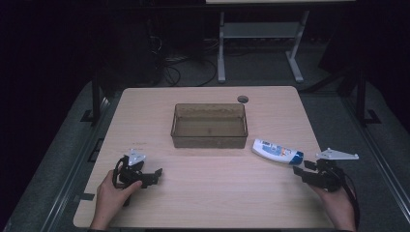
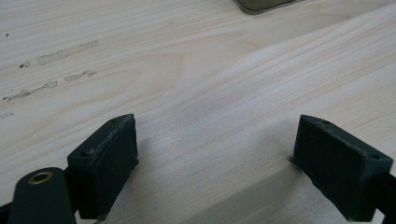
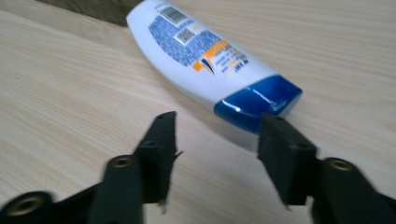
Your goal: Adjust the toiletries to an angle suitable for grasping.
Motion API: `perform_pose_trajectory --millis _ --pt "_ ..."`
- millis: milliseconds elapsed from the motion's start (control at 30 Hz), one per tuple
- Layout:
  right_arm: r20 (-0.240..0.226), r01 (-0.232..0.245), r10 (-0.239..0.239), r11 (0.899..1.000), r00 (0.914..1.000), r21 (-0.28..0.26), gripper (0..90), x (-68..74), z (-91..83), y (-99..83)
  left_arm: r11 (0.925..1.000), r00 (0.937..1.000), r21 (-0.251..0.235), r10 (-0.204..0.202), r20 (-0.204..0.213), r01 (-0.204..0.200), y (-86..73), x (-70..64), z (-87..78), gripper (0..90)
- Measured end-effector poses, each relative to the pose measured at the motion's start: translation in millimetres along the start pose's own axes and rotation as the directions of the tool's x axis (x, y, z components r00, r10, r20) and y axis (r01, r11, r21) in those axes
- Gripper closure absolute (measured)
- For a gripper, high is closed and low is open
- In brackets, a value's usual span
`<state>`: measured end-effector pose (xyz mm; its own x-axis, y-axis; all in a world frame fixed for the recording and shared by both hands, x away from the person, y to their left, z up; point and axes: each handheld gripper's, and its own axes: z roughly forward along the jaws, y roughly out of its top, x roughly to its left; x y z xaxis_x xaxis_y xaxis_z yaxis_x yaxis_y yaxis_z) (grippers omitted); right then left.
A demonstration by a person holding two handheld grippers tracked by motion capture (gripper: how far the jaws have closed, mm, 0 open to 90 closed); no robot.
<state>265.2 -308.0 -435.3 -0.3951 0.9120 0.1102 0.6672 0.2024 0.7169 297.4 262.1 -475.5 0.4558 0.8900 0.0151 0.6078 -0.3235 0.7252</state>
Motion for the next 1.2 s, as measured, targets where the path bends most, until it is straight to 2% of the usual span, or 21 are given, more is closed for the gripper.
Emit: perform_pose_trajectory --millis 33,167,333,367,400,433,467,567,867,967,1200 --pt "0.0 0.018 -0.018 1.0 0.9998 -0.001 54.2 -0.4 2.7 6.1 1.0 1.0 -0.001 -0.001 0.0 0.001 0.0 0.0 0.0 12.4" --pt "-0.002 0.039 -0.039 0.999 0.9992 -0.01 65.4 0.5 5.7 12.9 1.0 1.0 -0.001 -0.001 0.001 0.001 0.0 0.1 0.1 12.3" --pt "-0.019 0.031 -0.032 0.999 0.9993 -0.031 72.8 -1.1 6.4 18.0 1.0 1.0 -0.001 -0.001 0.001 0.001 0.0 0.1 0.1 12.3" --pt "-0.02 0.038 -0.038 0.999 0.9991 -0.025 77.0 -2.1 10.1 21.4 1.0 1.0 0.0 0.0 0.0 0.0 0.0 0.0 0.0 12.3" --pt "-0.02 0.038 -0.038 0.999 0.9991 -0.025 77.0 -2.1 10.1 21.4 1.0 1.0 0.0 0.0 0.0 0.0 0.0 0.0 0.0 12.4" --pt "-0.027 0.038 -0.039 0.999 0.9989 -0.021 81.3 -2.7 13.0 24.6 1.0 1.0 -0.002 -0.001 0.0 0.001 0.0 0.0 0.1 12.4" --pt "-0.027 0.038 -0.039 0.999 0.9989 -0.021 81.3 -2.7 13.0 24.6 1.0 1.0 -0.002 -0.001 0.0 0.001 0.0 0.0 0.1 12.3" --pt "-0.047 0.035 -0.036 0.999 0.9983 -0.031 88.8 -3.7 18.4 31.6 1.0 1.0 -0.002 0.0 -0.001 0.0 -0.2 -0.1 -0.1 12.4" --pt "-0.03 0.056 -0.056 0.998 0.998 -0.015 89.6 -7.3 36.2 46.5 1.0 1.0 -0.005 -0.001 0.0 0.001 -0.7 -0.6 -0.5 12.4" --pt "-0.023 0.047 -0.048 0.999 0.9986 -0.019 89.6 -9.8 38.8 48.2 1.0 1.0 -0.005 -0.003 0.001 0.003 -0.8 -0.8 -0.4 12.4" --pt "0.0 0.017 -0.017 1.0 0.9998 -0.011 89.6 -26.3 48.0 51.2 1.0 1.0 -0.002 0.002 0.001 -0.002 -0.7 -0.5 -0.6 12.4"
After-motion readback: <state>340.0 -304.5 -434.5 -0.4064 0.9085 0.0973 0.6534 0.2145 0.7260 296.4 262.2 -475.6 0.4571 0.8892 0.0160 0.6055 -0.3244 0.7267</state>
